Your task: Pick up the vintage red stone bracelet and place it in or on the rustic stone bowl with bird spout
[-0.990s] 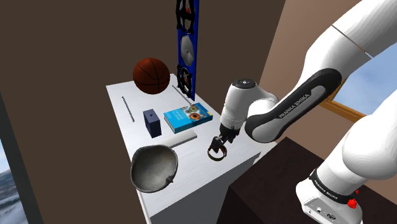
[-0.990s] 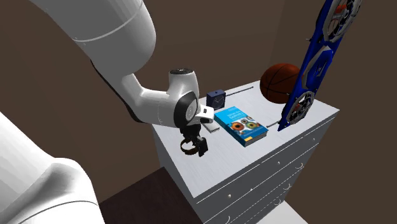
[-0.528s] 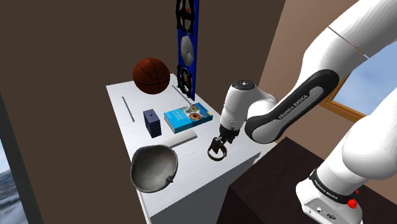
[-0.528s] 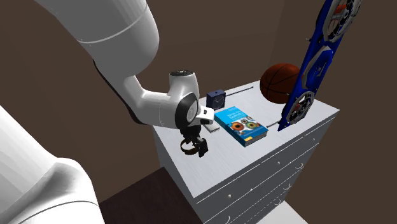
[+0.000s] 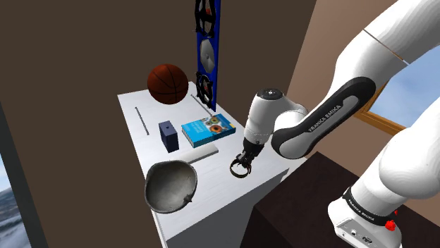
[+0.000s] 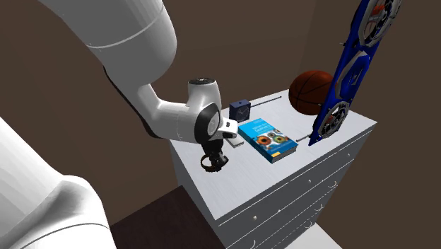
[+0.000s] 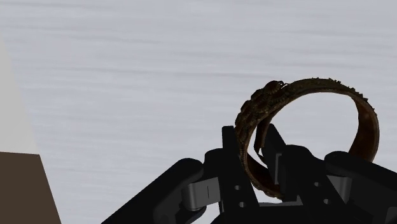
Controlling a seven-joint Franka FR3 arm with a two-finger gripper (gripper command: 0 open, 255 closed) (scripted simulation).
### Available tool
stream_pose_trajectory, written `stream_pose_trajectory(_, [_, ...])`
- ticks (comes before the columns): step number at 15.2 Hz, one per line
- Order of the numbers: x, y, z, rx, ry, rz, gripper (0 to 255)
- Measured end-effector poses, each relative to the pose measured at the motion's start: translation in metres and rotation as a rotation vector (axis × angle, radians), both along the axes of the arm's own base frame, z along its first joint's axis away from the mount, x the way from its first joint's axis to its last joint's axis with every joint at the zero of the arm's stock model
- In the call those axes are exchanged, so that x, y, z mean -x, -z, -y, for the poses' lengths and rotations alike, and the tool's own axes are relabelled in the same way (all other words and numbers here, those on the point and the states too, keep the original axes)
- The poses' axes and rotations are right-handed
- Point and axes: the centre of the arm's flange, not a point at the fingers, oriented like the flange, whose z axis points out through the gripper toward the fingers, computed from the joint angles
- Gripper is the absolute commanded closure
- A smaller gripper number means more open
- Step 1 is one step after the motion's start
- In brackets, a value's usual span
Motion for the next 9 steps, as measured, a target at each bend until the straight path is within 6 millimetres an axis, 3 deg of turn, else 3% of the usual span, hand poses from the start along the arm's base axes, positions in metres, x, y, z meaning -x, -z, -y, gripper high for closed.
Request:
stream_pose_trajectory(3, [0.000, -0.003, 0.000, 0.000, 0.000, 0.000, 255])
stream_pose_trajectory(9, [-0.001, -0.033, 0.001, 0.000, 0.000, 0.001, 255])
